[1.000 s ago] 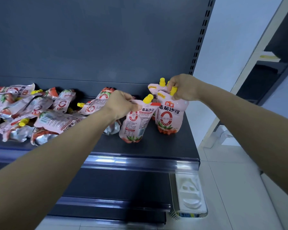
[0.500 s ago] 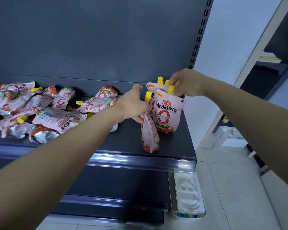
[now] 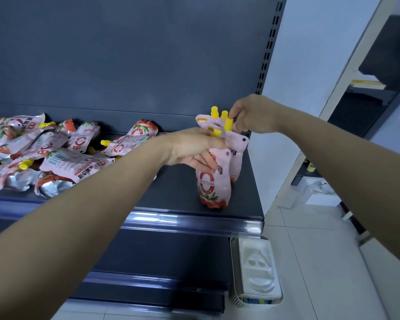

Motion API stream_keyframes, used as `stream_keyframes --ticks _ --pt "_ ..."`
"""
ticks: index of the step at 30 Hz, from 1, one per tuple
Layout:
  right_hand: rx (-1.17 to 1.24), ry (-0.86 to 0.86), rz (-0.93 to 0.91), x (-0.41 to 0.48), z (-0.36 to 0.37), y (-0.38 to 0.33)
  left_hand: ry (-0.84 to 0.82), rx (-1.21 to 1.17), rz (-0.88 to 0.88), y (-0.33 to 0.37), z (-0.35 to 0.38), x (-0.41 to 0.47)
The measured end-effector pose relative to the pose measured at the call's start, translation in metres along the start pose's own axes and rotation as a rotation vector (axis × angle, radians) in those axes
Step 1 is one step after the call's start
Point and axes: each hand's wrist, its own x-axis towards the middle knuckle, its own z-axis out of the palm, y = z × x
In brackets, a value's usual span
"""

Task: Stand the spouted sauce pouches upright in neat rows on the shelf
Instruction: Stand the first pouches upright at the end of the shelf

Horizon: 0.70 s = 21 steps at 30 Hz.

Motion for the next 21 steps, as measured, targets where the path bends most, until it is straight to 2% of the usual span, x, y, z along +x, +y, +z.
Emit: stream_keyframes --ticks 3,9,11,21 --pt "0.000 0.010 -0.012 -0.003 -0.001 0.001 0.042 0.071 0.052 -0.001 -0.002 0.002" --pt "-0.016 0.013 -0.040 -0.004 -0.002 0.000 0.464 0.639 0.150 -0.010 -0.001 0.011" --pt "-0.026 0.022 -0.047 -0.003 -0.004 0.001 0.547 0.708 0.187 -0.009 -0.002 0.013" --pt "0.001 0.107 -0.088 0.013 -0.010 -0.004 0.313 0.359 0.206 -0.013 -0.019 0.015"
